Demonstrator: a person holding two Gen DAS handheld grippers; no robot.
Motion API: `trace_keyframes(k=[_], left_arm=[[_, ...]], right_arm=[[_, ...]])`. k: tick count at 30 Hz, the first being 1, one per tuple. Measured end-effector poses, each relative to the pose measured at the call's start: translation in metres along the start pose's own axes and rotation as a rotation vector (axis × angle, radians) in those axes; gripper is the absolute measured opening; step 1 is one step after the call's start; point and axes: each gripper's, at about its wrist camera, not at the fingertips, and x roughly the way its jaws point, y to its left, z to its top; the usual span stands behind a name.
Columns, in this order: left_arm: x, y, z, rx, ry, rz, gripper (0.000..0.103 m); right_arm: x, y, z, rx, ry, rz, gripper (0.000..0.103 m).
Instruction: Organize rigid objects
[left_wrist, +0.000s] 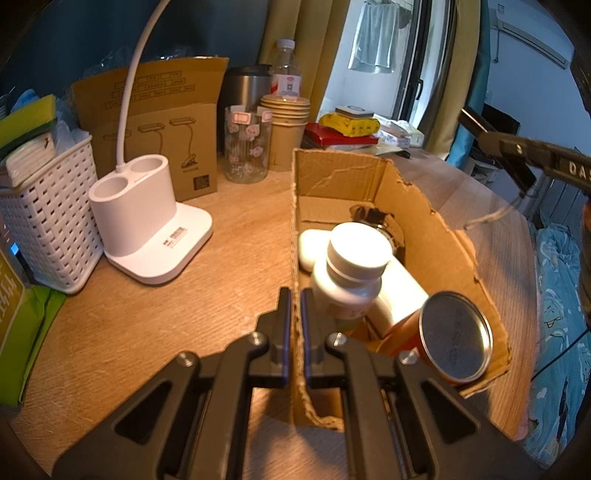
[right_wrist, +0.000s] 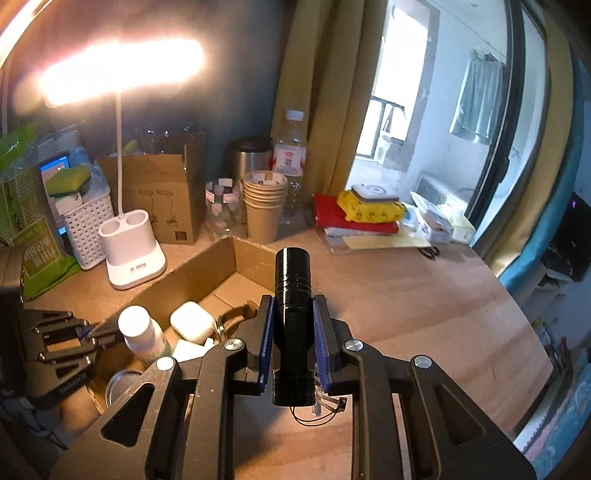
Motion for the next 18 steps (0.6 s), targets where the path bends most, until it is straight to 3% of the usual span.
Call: trace_keyframes(k=[18], left_arm=[[0.000,0.001,0.000,0.000,0.000,-0.001,0.005]], right_arm=[[0.050,0.024,0.041,-0.025,-0.006,0.138,0.022]])
